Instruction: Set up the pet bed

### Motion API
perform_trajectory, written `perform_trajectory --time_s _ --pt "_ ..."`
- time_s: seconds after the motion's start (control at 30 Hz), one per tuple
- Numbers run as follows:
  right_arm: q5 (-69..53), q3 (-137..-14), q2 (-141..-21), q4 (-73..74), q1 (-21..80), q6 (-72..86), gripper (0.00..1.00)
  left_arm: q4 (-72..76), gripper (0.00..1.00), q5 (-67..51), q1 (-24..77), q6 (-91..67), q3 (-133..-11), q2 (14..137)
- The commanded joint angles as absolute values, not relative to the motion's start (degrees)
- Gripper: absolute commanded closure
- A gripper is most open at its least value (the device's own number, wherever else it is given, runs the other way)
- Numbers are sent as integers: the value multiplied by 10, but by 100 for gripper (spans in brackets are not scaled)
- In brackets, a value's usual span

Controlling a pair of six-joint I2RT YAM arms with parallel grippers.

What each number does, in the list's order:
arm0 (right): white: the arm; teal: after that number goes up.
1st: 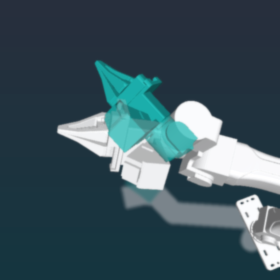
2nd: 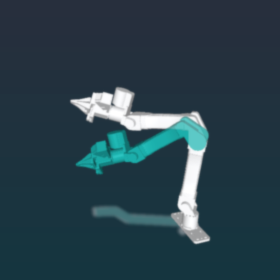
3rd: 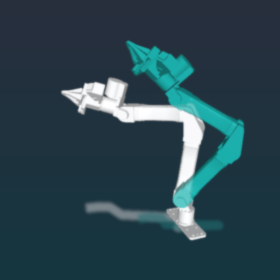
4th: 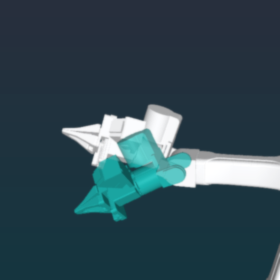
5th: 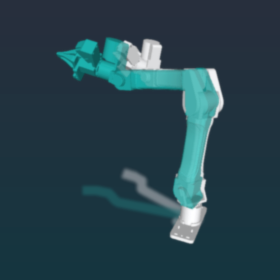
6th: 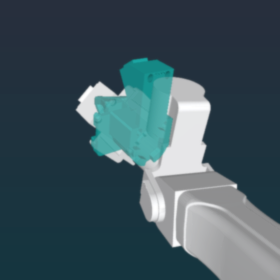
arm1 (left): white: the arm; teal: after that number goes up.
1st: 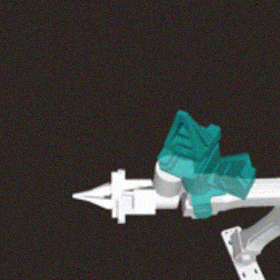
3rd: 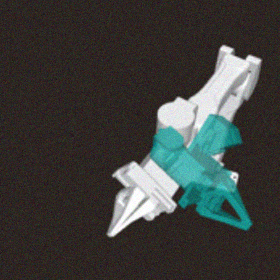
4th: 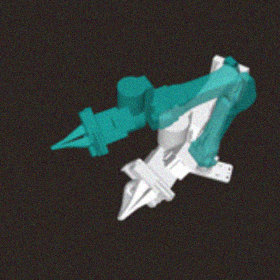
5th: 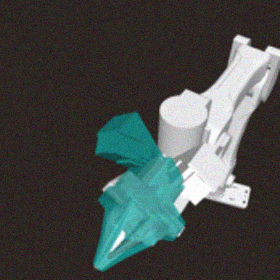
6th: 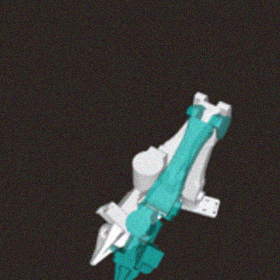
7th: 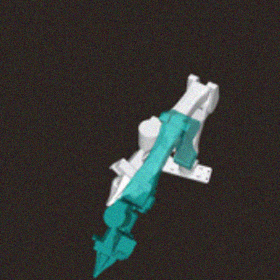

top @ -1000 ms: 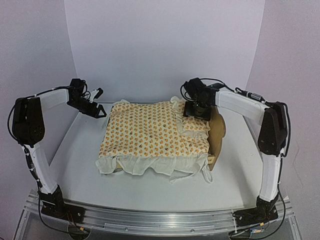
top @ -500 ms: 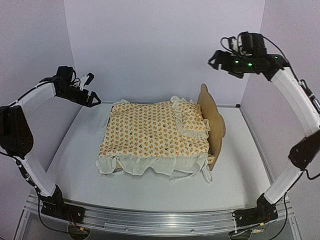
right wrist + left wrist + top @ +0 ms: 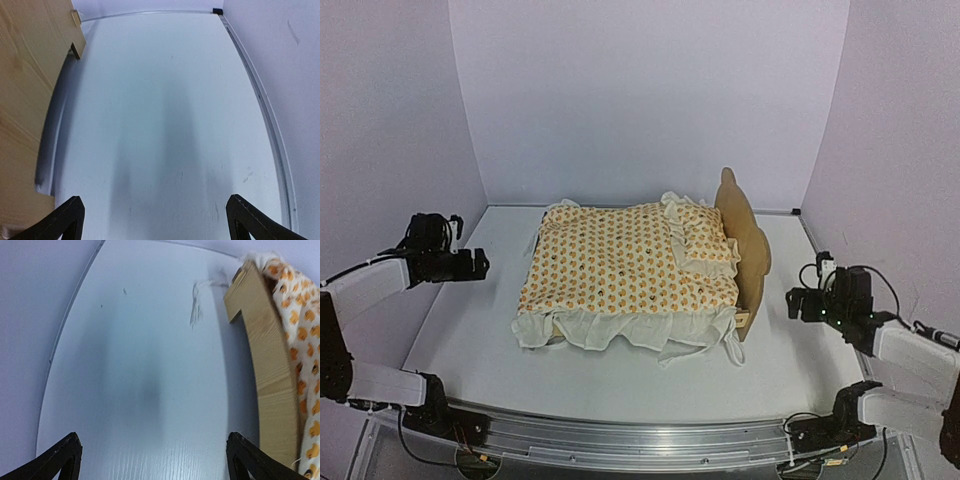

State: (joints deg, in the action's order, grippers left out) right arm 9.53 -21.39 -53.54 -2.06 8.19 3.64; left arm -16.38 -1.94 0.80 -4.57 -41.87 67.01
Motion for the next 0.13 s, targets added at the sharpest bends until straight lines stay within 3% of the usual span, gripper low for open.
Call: perform_trajectory --time_s 0.0,0.1 --pt "133 -128 -451 -187 79 84 2 -83 0 -20 9 -39 -365 632" --pt "140 -99 -407 -187 78 81 2 -66 0 -38 9 -20 -346 625"
